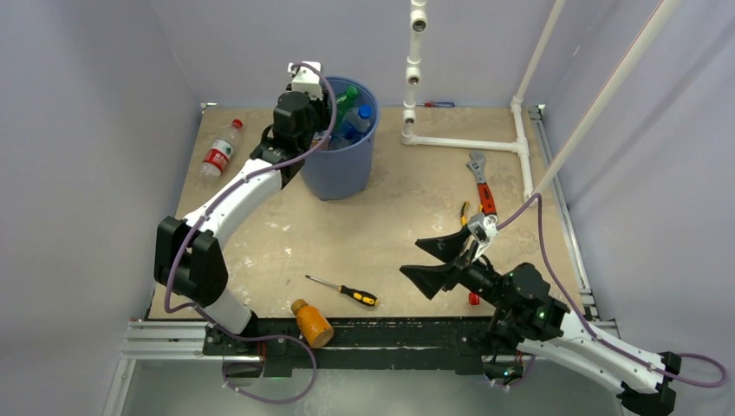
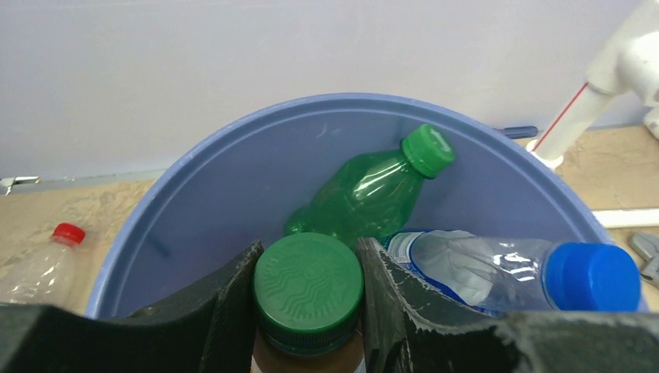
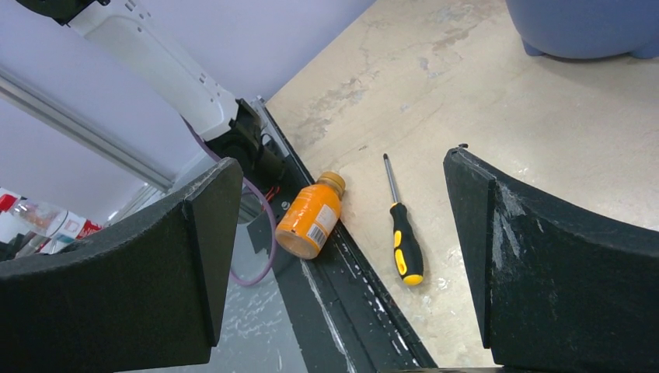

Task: Put the plastic bottles in the bin
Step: Place the plastic bottle in the trash bin.

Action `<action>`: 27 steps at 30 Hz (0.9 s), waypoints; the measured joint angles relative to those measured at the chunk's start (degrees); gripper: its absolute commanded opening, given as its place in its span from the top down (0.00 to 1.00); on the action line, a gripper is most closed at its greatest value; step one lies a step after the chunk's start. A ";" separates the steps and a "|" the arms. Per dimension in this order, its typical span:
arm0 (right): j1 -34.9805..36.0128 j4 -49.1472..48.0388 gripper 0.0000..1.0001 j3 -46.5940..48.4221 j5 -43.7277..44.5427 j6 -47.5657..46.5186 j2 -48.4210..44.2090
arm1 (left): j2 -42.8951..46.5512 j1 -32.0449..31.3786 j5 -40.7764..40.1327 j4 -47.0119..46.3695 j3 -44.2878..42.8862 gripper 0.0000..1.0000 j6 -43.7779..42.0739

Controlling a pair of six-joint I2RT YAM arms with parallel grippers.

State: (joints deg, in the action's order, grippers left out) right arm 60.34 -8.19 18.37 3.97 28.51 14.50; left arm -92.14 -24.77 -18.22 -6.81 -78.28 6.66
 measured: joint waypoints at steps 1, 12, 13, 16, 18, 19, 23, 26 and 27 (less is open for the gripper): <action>0.00 0.15 0.01 0.00 0.02 -0.02 0.00 | -0.09 0.00 0.66 0.66 -0.52 1.00 0.09; 0.00 1.14 0.01 0.00 0.04 -0.04 -0.44 | -0.98 0.02 2.29 1.66 1.20 1.00 1.66; 0.00 1.14 0.01 0.00 0.04 -0.02 -0.63 | -1.03 0.02 2.43 1.40 1.44 1.00 1.86; 0.00 1.27 0.01 0.00 0.04 -0.02 -0.79 | -1.09 0.02 2.80 1.38 1.44 1.00 2.34; 0.00 1.36 0.01 0.00 0.04 -0.02 -0.81 | -1.16 0.02 2.97 1.42 1.42 0.94 2.40; 0.00 1.36 0.01 0.00 0.04 -0.02 -0.85 | -1.16 0.02 3.06 1.53 1.33 0.82 2.43; 0.00 1.38 0.01 0.00 0.09 0.00 -1.53 | -1.18 0.02 3.54 2.27 0.92 0.39 2.93; 0.00 1.40 0.01 0.00 0.22 0.00 -1.49 | -0.94 -0.02 4.72 3.93 0.74 0.29 4.22; 0.00 1.38 0.01 0.00 0.35 0.00 -1.46 | -0.83 -0.04 4.96 4.48 0.70 0.26 4.57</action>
State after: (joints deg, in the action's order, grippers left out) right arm 60.34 -6.81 18.37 4.32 28.51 13.04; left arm -92.97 -24.82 -13.26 -2.33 -77.58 11.22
